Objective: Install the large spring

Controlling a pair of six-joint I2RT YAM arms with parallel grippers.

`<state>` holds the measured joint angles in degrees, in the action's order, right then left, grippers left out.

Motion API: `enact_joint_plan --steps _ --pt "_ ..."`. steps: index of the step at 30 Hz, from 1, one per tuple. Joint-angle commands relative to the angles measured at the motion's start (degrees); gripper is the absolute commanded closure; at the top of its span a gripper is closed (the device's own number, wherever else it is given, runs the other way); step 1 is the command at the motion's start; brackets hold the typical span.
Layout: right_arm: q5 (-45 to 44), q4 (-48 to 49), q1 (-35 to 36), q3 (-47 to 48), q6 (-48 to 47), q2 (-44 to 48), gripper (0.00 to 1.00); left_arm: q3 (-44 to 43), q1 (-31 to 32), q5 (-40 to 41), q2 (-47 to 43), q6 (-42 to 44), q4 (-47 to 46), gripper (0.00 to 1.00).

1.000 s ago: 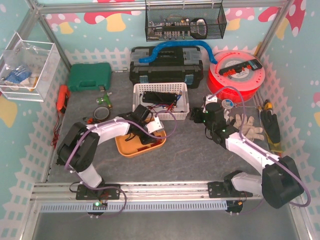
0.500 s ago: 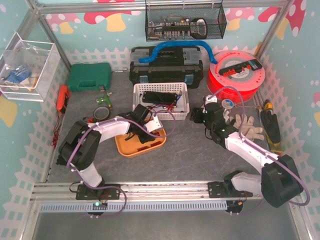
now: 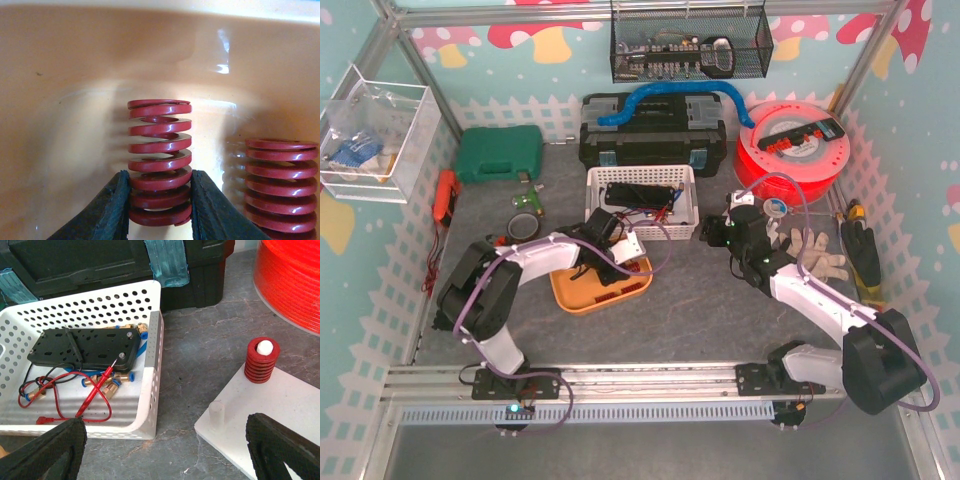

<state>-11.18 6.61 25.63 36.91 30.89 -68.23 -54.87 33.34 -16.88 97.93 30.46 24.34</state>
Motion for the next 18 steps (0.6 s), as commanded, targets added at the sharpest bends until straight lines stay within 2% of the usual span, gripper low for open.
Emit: enact_joint_plan --steps 1,6,11,15,18 --pt "-0.7 -0.5 0.3 0.0 -0.4 0.4 0.13 0.6 -0.5 0.5 -3.5 1.3 -1.0 0.87" --pt "0.9 -0.7 0.3 0.2 -0.4 1.5 0.13 2.2 -0.4 0.6 -9.0 -0.9 -1.9 0.97" --pt "4.5 -1.4 0.3 0.9 -1.2 2.8 0.14 4.0 0.6 2.9 -15.5 -3.4 -3.7 1.00" --pt "13.7 -2.2 0.3 3.4 -2.1 2.9 0.14 4.9 1.5 4.5 -21.1 -7.5 -6.8 1.00" --pt "21.8 -2.6 0.3 5.2 -1.7 2.2 0.15 6.0 2.6 6.5 -25.3 -13.8 -12.2 1.00"
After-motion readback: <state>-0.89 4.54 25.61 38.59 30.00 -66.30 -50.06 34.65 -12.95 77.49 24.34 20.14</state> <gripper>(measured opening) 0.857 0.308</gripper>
